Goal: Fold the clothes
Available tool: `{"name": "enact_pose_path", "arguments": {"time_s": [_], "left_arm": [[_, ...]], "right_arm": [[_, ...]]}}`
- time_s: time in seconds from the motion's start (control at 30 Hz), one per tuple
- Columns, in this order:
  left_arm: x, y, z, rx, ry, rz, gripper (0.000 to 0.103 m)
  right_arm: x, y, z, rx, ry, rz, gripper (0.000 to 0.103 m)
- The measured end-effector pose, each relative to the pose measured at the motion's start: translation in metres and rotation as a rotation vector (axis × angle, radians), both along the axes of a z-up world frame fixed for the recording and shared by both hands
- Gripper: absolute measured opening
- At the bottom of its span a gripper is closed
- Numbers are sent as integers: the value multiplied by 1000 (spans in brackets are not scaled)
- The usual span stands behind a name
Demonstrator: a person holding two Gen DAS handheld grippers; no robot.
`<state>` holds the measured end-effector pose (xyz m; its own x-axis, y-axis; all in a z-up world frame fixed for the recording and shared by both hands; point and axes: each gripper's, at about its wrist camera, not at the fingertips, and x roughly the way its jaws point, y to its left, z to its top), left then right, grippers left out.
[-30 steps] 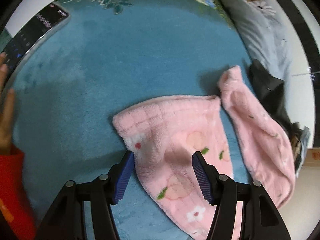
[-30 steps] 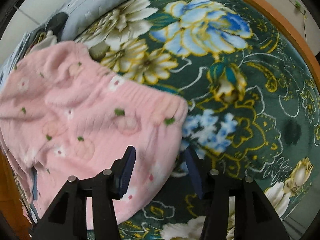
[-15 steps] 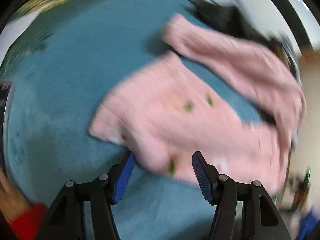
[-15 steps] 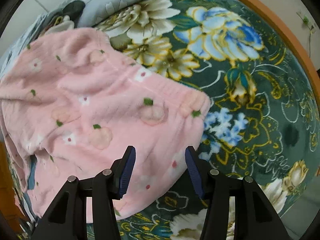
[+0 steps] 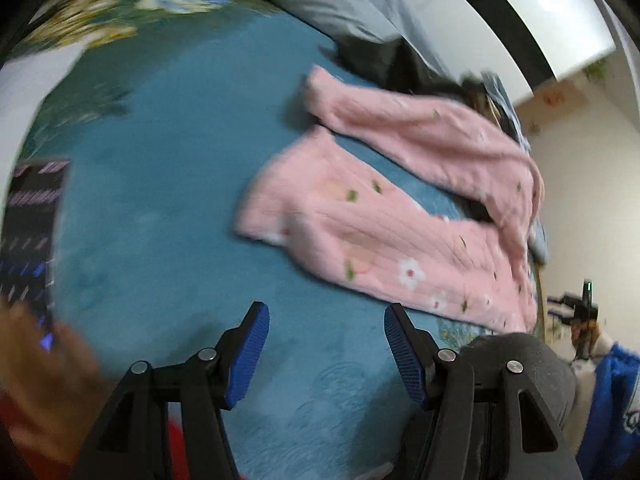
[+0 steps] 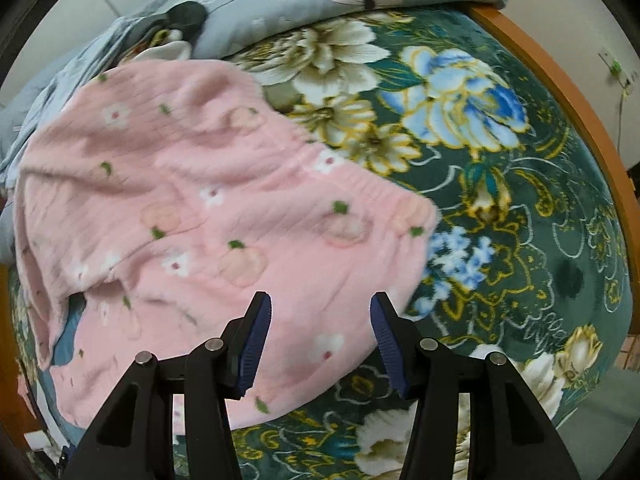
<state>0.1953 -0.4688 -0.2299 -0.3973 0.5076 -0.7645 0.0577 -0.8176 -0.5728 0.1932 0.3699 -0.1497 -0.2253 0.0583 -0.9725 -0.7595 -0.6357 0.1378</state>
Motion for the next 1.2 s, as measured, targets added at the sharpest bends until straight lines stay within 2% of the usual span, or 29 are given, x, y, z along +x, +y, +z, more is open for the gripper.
{"name": "enact_pose_path", "arguments": {"time_s": [0.2,0.4,0.53,0.63,0.7,0.77,0.83,1.0,1.07,1.2], "left_arm": [[-18,17,-4,14,8,49,65],[-50,35,-37,41,-108,147,64],[-50,33,-53,115,-170,243,63],[-44,31,-57,142,-174,306,61],[-42,29,-59,154,-181,344,56],[-40,27,-61,166,-189,382,42],[-41,26,-62,158,-207,407,34],[-47,27,-63,131,-246,444,13],[-49,29,-61,113,-253,453,9],[-51,33,-56,83,-255,467,7]], "right_arm": [[1,-9,-9,-36,13,13,53],[21,2,-16,-86,42,-36,53],[43,15,-25,-134,67,-108,53],[56,20,-39,-187,79,-164,53],[62,22,-47,-219,85,-198,53],[64,24,-50,-245,114,-225,54],[65,25,-50,-264,162,-246,69],[67,25,-52,-293,218,-271,70],[69,25,-56,-290,216,-283,70],[75,27,-67,-274,197,-332,70]]}}
